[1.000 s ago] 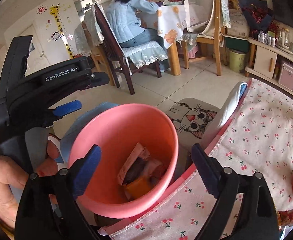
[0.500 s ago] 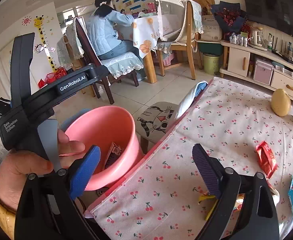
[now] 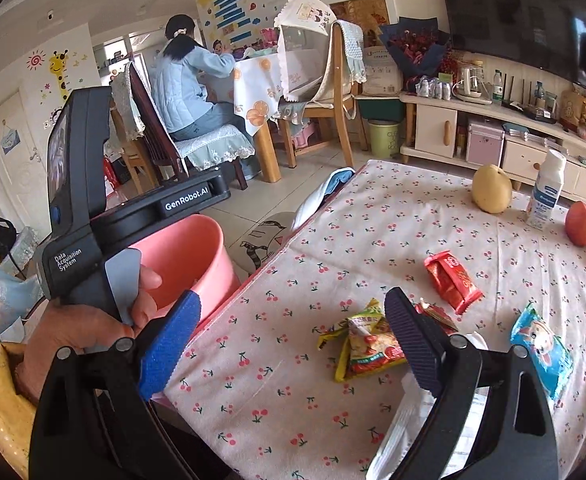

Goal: Collect trash
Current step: 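Return both tools to the table, then grasp the yellow snack bag with the left tool while the right tool grasps the large white bag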

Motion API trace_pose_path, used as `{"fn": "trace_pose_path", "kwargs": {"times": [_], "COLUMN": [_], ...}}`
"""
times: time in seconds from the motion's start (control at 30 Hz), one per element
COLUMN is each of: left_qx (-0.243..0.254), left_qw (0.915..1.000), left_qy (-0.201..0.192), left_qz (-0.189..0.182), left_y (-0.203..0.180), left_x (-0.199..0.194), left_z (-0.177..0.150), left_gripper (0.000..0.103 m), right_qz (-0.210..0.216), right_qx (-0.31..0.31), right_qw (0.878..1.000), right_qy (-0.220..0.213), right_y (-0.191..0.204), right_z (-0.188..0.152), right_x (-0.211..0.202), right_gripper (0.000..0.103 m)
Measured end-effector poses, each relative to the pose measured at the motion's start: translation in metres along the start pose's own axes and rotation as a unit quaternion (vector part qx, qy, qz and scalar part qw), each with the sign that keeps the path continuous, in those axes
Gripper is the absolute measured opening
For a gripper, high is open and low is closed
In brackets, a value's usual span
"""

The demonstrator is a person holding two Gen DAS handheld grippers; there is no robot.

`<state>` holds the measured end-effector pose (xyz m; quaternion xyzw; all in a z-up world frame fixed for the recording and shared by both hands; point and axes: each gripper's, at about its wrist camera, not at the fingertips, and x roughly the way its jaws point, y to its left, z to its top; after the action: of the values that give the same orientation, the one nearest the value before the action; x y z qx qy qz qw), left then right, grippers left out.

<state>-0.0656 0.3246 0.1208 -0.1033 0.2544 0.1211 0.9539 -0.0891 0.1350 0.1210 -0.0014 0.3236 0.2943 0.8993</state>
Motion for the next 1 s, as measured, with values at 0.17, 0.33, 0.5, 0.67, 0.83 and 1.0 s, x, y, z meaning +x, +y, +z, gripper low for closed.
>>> {"fn": "trace_pose_path", "kwargs": {"times": [0.17,0.33,0.5,0.67,0.83,1.0], "left_qx": [0.034,0.052,0.054,0.068,0.088,0.12], "left_qw": [0.9993,0.9981,0.9971,0.9956,0.9929,0.988], "left_qy": [0.017,0.028,0.039,0.044,0.053,0.062], "left_qz": [-0.005,-0.015,-0.038,-0.047,-0.059,-0.074], "left_y": [-0.031,-0.056,-0.076,-0.093,-0.11,-0.131], "left_x": [-0.005,-0.014,-0.025,-0.036,-0.046,-0.053], "left_z": [-0.017,-0.035,-0.049,-0.063,-0.078,-0.092], "left_gripper": [0.093,0.093,0.093,0.093,0.093,0.093], "right_qz": [-0.02,-0.038,-0.056,-0.066,-0.085,-0.095], "right_qx": [0.011,0.035,0.054,0.072,0.084,0.108], "right_qw": [1.0,0.998,0.997,0.995,0.992,0.989], "right_qy": [-0.012,-0.019,-0.022,-0.034,-0.041,-0.042], "right_y": [-0.022,-0.049,-0.078,-0.104,-0.131,-0.159], "right_z": [-0.015,-0.034,-0.048,-0.054,-0.059,-0.065], "right_x": [-0.025,-0.045,-0.061,-0.08,-0.096,-0.104], "right_gripper": [0.092,0.092,0.092,0.092,0.092,0.092]}}
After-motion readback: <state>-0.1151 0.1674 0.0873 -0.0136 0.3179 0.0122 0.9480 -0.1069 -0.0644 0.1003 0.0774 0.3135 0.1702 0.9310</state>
